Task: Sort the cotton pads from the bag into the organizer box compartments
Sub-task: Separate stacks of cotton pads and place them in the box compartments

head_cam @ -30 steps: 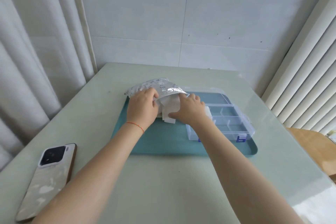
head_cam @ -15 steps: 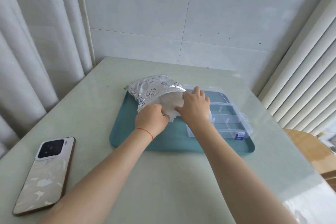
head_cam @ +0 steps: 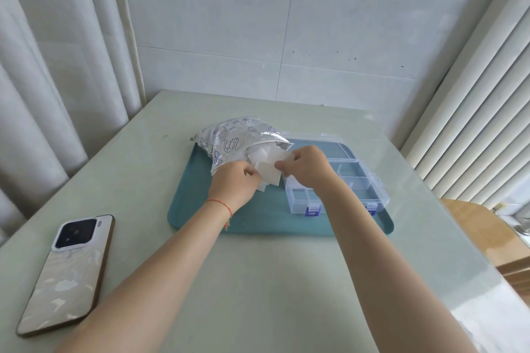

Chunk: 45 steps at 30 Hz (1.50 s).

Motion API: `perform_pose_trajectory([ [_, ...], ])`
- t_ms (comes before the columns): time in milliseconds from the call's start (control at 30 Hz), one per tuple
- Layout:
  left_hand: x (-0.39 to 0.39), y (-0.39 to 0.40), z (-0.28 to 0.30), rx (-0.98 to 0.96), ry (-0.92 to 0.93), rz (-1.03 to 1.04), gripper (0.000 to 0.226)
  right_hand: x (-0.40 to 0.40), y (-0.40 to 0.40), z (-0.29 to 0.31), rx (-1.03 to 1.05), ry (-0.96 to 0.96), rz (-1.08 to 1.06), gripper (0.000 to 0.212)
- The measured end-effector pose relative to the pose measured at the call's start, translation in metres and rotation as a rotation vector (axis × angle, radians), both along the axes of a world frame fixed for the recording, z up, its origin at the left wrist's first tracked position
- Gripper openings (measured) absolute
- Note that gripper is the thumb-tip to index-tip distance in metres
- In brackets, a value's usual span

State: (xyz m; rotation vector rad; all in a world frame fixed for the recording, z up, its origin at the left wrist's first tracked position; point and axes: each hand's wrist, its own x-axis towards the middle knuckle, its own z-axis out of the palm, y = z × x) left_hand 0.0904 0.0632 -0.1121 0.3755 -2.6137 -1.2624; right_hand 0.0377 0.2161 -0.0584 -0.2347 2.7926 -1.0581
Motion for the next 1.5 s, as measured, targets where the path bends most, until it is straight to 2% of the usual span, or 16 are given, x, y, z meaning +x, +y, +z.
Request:
perform_pose_trajectory([
  [133, 0.002, -0.001, 0.006, 0.134, -0.016, 0.049, 0.022, 0.007, 0.019, 0.004, -0.150, -0.065, 0.030, 0.025],
  [233, 0.004, -0.001, 0.015, 0.502, -0.071, 0.013, 0.026, 0.009, 0.030, 0.003, -0.332, -0.085, 0.047, 0.021],
  [300, 0.005, 0.002, 0.018, 0.750, -0.102, -0.060, 0.021, 0.010, 0.034, 0.001, -0.394, -0.079, 0.039, 0.019],
  [367, 0.005, 0.006, 0.017, 0.845, -0.095, -0.072, 0.011, 0.011, 0.033, -0.001, -0.400, -0.076, 0.037, 0.019],
  [500, 0.003, 0.009, 0.013, 0.849, -0.057, 0.015, 0.008, 0.009, 0.034, -0.005, -0.436, -0.061, -0.048, 0.031],
  [633, 0.002, 0.010, 0.011, 0.908, -0.004, 0.016, 0.003, 0.009, 0.037, -0.005, -0.654, -0.063, -0.034, 0.019],
  [733, 0.003, 0.011, 0.014, 0.981, -0.014, -0.086, 0.003, 0.011, 0.029, -0.004, -0.589, -0.071, 0.057, 0.011],
  [867, 0.005, 0.006, 0.018, 1.051, -0.041, -0.202, 0.008, 0.014, 0.020, -0.003, -0.482, -0.069, 0.062, 0.018],
  [1267, 0.014, 0.000, 0.024, 1.312, 0.005, -0.197, 0.023, 0.024, -0.003, -0.010, -0.449, -0.002, -0.017, 0.027],
  [1400, 0.015, -0.001, 0.018, 1.163, 0.018, -0.167, 0.019, 0.028, -0.010, -0.012, -0.360, 0.029, 0.008, 0.024],
  [1500, 0.016, -0.006, 0.012, 0.999, 0.016, 0.001, 0.011, 0.023, -0.011, -0.014, -0.286, 0.097, -0.029, 0.022],
])
